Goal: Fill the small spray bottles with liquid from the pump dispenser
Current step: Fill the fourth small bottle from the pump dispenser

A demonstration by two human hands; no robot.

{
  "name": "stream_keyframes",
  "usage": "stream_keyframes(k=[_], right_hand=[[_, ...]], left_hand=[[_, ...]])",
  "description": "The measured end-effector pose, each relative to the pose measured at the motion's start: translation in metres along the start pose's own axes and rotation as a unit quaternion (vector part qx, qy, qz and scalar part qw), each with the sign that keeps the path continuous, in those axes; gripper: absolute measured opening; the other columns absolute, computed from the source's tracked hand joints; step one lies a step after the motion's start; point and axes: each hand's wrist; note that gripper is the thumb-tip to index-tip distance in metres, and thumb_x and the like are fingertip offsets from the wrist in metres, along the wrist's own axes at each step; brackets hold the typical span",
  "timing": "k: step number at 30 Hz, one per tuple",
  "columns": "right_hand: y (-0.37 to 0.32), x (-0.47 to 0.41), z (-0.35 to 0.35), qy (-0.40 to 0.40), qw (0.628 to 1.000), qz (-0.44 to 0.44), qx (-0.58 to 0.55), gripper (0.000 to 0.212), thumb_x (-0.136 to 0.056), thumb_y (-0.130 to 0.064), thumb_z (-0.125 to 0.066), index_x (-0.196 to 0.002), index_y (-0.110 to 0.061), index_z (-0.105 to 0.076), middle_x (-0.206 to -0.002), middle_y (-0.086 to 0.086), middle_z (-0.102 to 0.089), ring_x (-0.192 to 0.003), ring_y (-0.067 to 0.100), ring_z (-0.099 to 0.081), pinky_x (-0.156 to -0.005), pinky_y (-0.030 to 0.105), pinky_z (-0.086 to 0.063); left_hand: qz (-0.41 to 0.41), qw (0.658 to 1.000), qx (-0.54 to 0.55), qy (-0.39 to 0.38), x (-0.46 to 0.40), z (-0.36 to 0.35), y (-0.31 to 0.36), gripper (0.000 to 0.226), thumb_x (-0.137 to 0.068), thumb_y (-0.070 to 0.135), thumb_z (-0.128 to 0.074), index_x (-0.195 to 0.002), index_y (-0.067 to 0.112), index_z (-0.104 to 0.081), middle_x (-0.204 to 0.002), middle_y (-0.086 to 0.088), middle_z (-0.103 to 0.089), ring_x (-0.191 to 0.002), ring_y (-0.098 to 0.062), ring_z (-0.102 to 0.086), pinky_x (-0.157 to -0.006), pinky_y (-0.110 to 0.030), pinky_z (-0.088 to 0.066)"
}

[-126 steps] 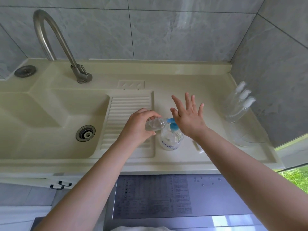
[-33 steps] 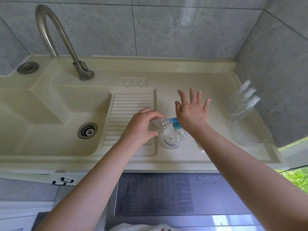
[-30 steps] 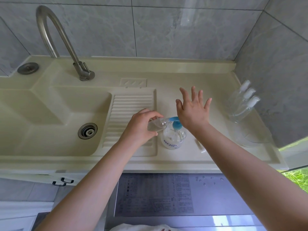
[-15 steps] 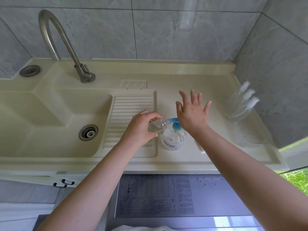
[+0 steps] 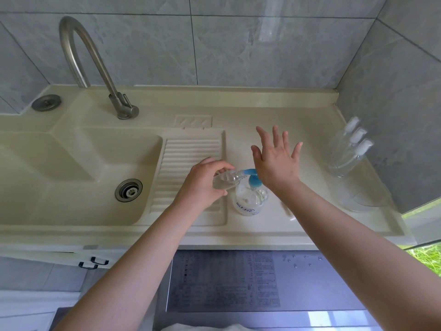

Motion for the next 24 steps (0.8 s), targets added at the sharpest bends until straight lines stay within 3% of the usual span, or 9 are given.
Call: stream_keyframes(k=[7, 16, 24], right_hand=[[0.002, 0.002, -0.011, -0.029, 0.999, -0.013, -0.025, 0.050, -0.106, -0.031, -0.022, -0.156, -0.037, -0.018, -0.168, 0.008, -0.008, -0.154, 0.031, -0.001, -0.121, 0.059, 0.002], [0.003, 0.000, 0.000, -0.021, 0.999, -0.014, -0.042, 0.053, -0.106, -0.036, -0.026, -0.158, -0.033, -0.013, -0.167, 0.009, -0.006, -0.154, 0.032, 0.001, -0.120, 0.061, 0.003], [-0.002, 0.001, -0.010, 0.000, 1.000, 0.023, 0.001, 0.050, -0.107, -0.028, -0.024, -0.157, -0.035, -0.019, -0.168, 0.006, -0.012, -0.154, 0.032, -0.002, -0.120, 0.061, 0.004]], left_hand=[[0.001, 1.000, -0.001, -0.004, -0.001, -0.002, 0.000, 0.061, -0.061, 0.002, -0.088, -0.112, 0.030, -0.070, -0.103, 0.010, -0.060, -0.098, -0.008, -0.060, -0.096, -0.027, -0.050], [0.000, 1.000, -0.003, 0.002, 0.000, -0.002, 0.001, 0.060, -0.060, 0.002, -0.088, -0.110, 0.029, -0.070, -0.100, 0.011, -0.060, -0.096, -0.008, -0.060, -0.093, -0.027, -0.051], [-0.001, 1.000, 0.007, -0.001, -0.001, -0.004, -0.001, 0.061, -0.059, 0.002, -0.089, -0.111, 0.026, -0.070, -0.102, 0.007, -0.060, -0.096, -0.011, -0.060, -0.095, -0.029, -0.050]])
Point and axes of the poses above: each hand's wrist, its own x-axis away from the middle knuckle, its own z-axis out of the back of the hand, y = z × x
